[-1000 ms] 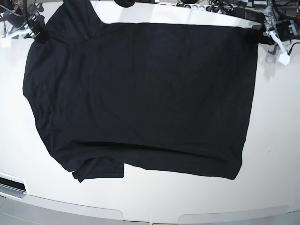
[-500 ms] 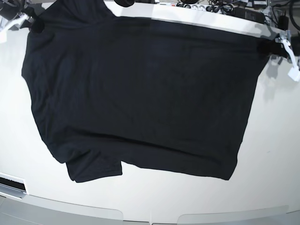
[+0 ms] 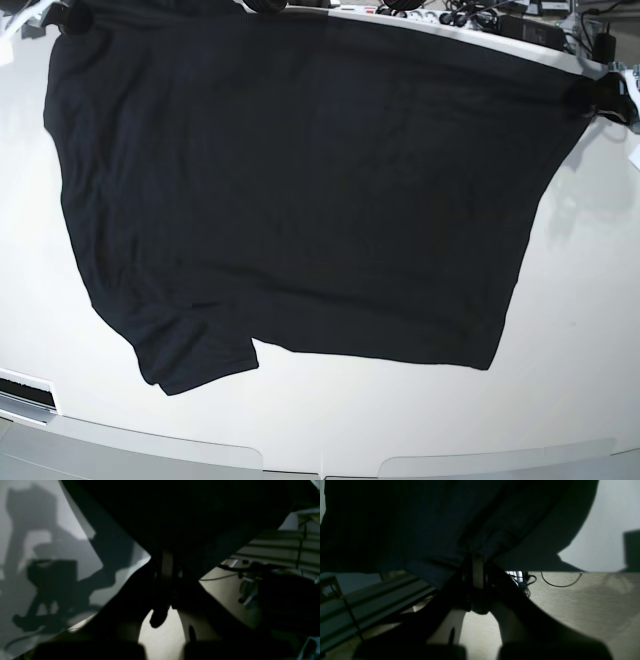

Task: Layout the t-shirt on the table in an organized manner, then fold the t-shirt properly
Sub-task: 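Lift the shirt by the shoulders and pull it taut between both grippers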

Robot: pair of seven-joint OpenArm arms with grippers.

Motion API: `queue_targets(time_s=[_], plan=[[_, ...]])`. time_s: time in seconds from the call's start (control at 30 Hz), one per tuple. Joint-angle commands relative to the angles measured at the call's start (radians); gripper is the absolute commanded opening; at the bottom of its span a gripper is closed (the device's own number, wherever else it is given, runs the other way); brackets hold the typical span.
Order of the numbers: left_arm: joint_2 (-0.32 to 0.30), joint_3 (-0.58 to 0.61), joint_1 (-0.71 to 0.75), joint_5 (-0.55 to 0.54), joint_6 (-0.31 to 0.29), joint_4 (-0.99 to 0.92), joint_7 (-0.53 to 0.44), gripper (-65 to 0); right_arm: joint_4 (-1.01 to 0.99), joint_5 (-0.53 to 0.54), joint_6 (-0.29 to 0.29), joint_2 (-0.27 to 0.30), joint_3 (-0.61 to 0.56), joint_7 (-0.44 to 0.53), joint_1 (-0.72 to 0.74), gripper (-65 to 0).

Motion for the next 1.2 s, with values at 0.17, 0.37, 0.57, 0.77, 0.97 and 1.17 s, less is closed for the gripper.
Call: queue_targets(time_s=[0.17, 0.37, 0.57, 0.77, 0.97, 1.17], plan=[[-0.023, -0.151, 0.114, -0.017, -0.008, 0.097, -0.01, -65.0, 0.097, 0.017, 0.005, 0.014, 0.01, 0.01, -0.1, -65.0], [-0.016, -0.241, 0.201, -0.059, -0.008, 0.121, -0.009, -65.0, 0.153, 0.023, 0.005, 0.014, 0.01, -0.006, -0.159, -65.0], [0.025, -0.253, 0.216, -0.072, -0.008, 0.121, 0.017, -65.0, 0.276, 0.087, 0.005, 0.014, 0.01, -0.027, -0.191, -65.0], [0.072, -0.253, 0.244, -0.074, -0.008, 0.121, 0.042, -65.0, 0.369, 0.023, 0.005, 0.015, 0.01, -0.023, -0.186, -65.0], [0.086, -0.272, 0.317, -0.079, -0.008, 0.122, 0.042, -65.0, 0.378, -0.015, 0.005, 0.016, 0.01, -0.024, -0.186, -65.0], [0.142, -0.326, 0.361, -0.123, -0.008, 0.142, 0.09, -65.0, 0.378, -0.015, 0.005, 0.018, 0.012, -0.024, -0.186, -65.0]])
